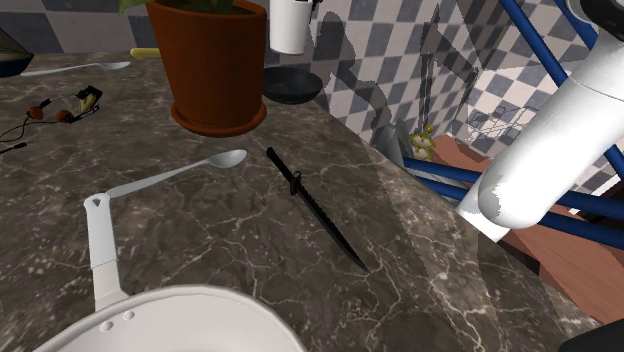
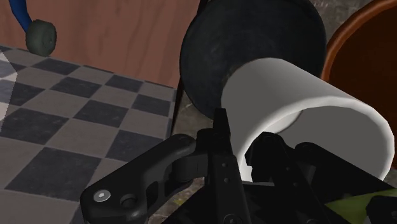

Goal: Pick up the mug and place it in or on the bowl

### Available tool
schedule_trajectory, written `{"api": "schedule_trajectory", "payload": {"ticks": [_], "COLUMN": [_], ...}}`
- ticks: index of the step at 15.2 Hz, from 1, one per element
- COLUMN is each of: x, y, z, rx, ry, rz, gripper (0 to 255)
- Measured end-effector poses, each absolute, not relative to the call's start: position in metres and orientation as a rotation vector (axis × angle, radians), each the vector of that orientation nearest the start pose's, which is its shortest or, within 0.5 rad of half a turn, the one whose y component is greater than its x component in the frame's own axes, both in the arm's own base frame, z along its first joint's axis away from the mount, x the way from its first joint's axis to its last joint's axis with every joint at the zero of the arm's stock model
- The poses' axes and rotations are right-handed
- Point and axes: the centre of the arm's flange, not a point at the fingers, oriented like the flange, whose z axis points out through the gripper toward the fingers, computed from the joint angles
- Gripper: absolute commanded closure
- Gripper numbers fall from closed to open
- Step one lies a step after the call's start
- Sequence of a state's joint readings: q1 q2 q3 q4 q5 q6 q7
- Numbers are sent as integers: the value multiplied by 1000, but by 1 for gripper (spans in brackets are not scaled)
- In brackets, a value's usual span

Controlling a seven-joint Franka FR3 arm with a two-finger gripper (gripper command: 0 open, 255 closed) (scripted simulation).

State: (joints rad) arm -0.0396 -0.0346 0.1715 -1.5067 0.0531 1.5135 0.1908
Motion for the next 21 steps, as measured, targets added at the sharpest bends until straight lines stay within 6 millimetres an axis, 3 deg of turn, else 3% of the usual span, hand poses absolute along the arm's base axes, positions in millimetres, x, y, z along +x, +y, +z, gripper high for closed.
{"api": "schedule_trajectory", "payload": {"ticks": [9,16,17,21], "x": [532,533,533,533], "y": [78,78,78,78], "z": [619,612,612,612], "rx": [-3087,-3087,-3087,-3087], "ry": [85,85,85,85], "rz": [-50,-51,-51,-52], "gripper": [255,255,0,0]}}
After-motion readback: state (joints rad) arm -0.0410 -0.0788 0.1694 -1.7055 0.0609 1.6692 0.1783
